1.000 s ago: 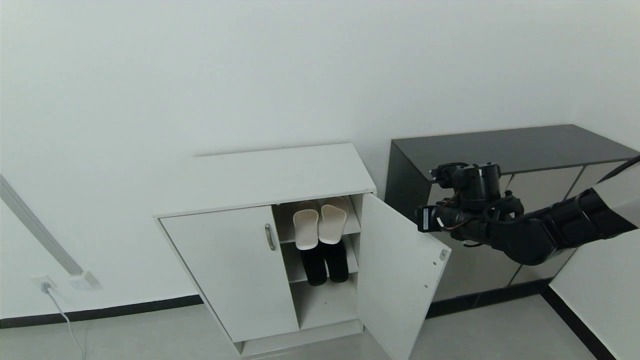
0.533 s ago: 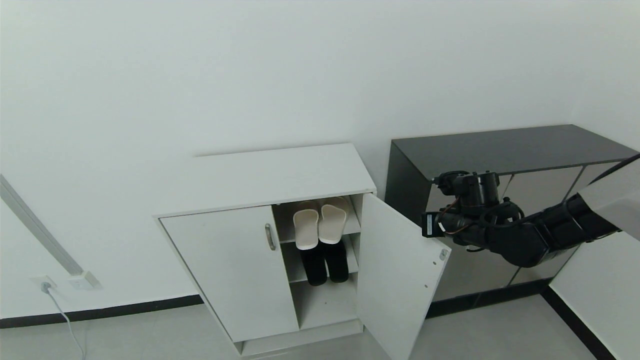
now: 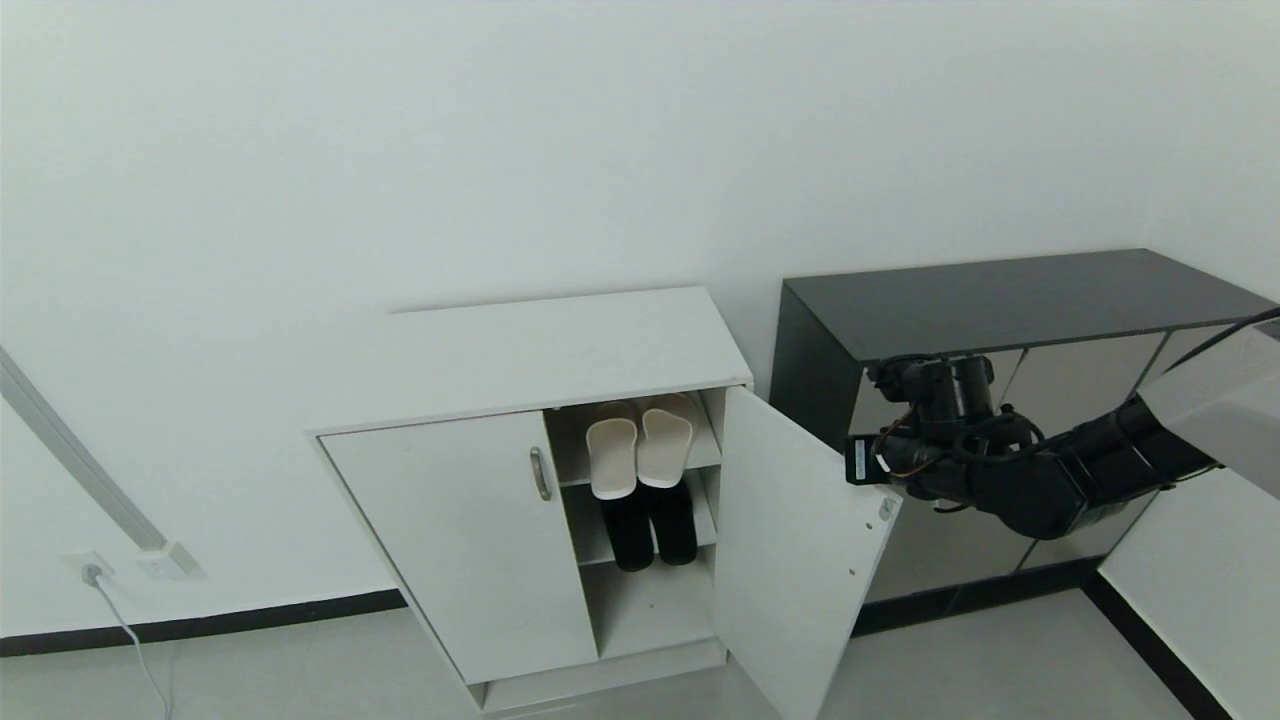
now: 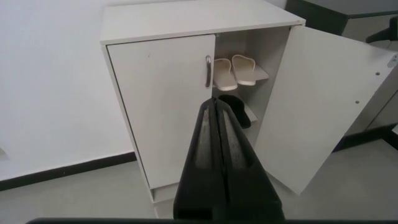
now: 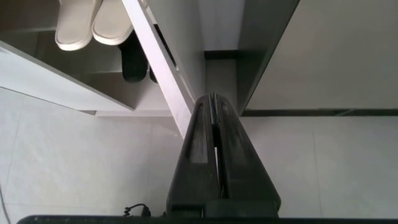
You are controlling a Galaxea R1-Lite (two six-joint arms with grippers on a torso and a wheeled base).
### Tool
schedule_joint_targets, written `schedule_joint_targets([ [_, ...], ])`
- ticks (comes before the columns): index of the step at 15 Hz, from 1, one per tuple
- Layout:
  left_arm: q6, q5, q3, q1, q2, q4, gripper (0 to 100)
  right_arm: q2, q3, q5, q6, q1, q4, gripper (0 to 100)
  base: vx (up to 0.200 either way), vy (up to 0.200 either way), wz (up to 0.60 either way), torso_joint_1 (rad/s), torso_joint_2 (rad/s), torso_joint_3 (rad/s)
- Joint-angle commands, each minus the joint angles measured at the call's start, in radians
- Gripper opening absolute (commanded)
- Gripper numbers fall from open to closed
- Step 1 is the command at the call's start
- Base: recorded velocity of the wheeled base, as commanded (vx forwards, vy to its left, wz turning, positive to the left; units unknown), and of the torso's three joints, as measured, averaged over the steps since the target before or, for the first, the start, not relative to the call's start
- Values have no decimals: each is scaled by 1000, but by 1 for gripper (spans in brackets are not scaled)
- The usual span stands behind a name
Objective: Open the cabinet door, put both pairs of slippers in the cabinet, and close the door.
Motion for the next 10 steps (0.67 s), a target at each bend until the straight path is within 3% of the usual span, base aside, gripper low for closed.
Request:
schedule_joint_targets([
  [1, 0, 0, 0, 1, 1, 0, 0, 4, 3, 0, 0, 1, -1, 0, 0, 0, 0, 0, 0, 0],
  [10, 0, -1, 0, 1, 1, 0, 0, -15, 32, 0, 2, 30, -2, 0, 0, 0, 0, 0, 0, 0],
])
